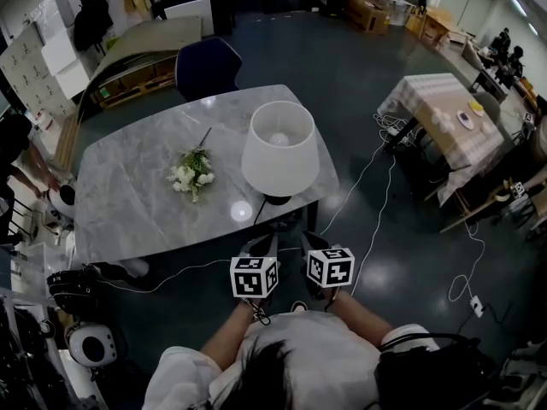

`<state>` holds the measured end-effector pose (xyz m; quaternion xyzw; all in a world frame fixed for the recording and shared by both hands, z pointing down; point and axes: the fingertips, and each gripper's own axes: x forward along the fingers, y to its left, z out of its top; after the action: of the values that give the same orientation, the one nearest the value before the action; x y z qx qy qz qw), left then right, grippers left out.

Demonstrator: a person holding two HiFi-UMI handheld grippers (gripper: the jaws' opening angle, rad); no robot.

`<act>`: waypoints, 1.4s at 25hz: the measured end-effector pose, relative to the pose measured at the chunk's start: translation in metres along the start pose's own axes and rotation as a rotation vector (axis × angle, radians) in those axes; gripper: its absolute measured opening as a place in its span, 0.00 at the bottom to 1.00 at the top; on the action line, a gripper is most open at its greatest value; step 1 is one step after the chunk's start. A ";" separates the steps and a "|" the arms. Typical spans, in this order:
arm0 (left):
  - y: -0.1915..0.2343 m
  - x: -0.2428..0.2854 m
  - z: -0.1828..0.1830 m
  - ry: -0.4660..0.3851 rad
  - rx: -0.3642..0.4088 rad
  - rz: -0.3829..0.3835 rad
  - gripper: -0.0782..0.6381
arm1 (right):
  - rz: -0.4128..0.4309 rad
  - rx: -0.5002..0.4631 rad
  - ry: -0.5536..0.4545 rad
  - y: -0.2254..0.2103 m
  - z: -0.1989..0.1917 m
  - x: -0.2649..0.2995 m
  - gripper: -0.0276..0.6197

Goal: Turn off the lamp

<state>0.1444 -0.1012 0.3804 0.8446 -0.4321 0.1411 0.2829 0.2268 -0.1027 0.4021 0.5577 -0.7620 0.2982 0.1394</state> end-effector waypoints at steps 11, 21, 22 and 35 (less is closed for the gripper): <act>0.005 -0.005 -0.007 0.025 -0.007 -0.009 0.12 | -0.022 0.033 0.004 0.005 -0.010 -0.012 0.04; -0.008 0.005 -0.018 0.071 0.036 -0.062 0.12 | -0.075 0.096 -0.006 -0.004 -0.023 -0.029 0.04; -0.009 0.006 -0.020 0.075 0.039 -0.066 0.12 | -0.081 0.089 -0.003 -0.004 -0.025 -0.030 0.04; -0.002 0.002 -0.026 0.082 0.020 -0.041 0.12 | -0.095 0.031 0.019 0.002 -0.025 -0.029 0.04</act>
<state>0.1476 -0.0862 0.4017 0.8495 -0.4014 0.1740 0.2949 0.2318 -0.0647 0.4059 0.5925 -0.7286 0.3083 0.1517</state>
